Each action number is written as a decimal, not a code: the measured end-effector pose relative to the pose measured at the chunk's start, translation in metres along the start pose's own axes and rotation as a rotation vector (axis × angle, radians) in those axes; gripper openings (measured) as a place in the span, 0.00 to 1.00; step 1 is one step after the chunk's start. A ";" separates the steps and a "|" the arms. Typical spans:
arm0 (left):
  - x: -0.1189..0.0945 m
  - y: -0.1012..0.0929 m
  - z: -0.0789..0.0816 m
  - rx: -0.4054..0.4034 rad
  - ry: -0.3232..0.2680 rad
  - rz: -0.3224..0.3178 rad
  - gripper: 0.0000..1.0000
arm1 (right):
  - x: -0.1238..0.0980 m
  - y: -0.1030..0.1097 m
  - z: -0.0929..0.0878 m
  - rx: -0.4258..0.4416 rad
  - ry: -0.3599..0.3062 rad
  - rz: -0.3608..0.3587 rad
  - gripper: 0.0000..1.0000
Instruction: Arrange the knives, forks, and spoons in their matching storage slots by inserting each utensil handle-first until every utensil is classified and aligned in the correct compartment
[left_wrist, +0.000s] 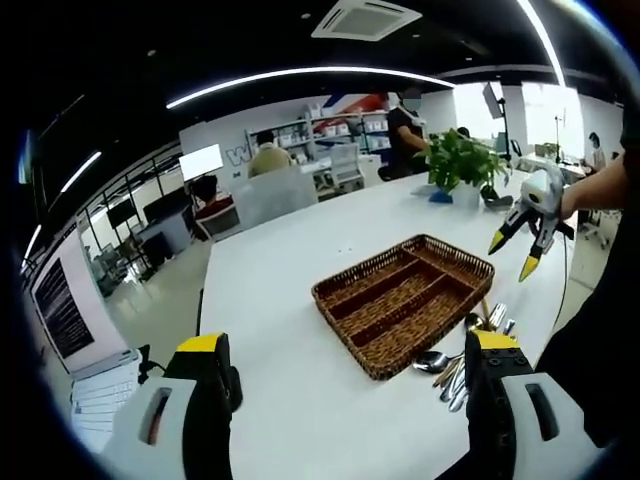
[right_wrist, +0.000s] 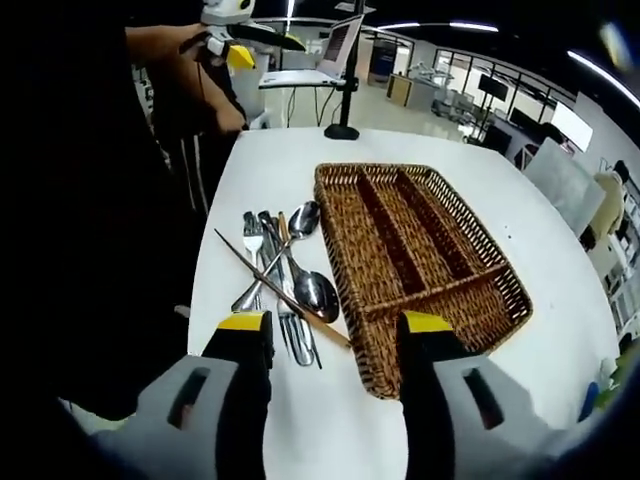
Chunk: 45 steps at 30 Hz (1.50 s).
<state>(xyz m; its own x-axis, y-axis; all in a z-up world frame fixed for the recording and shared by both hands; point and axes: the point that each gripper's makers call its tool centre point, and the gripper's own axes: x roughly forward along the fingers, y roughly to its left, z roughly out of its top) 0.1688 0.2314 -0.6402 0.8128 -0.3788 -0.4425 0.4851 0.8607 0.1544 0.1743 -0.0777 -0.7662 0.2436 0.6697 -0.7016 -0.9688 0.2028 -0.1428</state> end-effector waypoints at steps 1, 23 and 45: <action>0.000 -0.001 -0.001 0.003 0.004 -0.003 0.99 | 0.002 0.000 -0.004 -0.035 0.020 0.002 0.46; -0.001 -0.001 0.000 -0.004 0.017 -0.014 0.99 | 0.039 0.014 -0.026 -0.271 0.125 0.116 0.25; -0.007 0.002 -0.011 -0.034 0.034 0.005 0.99 | 0.064 0.011 -0.046 -0.352 0.203 0.151 0.12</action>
<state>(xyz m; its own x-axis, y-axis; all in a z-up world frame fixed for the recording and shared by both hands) 0.1608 0.2392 -0.6467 0.8036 -0.3627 -0.4719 0.4691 0.8740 0.1270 0.1768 -0.0658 -0.8450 0.1180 0.5122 -0.8507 -0.9581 -0.1664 -0.2332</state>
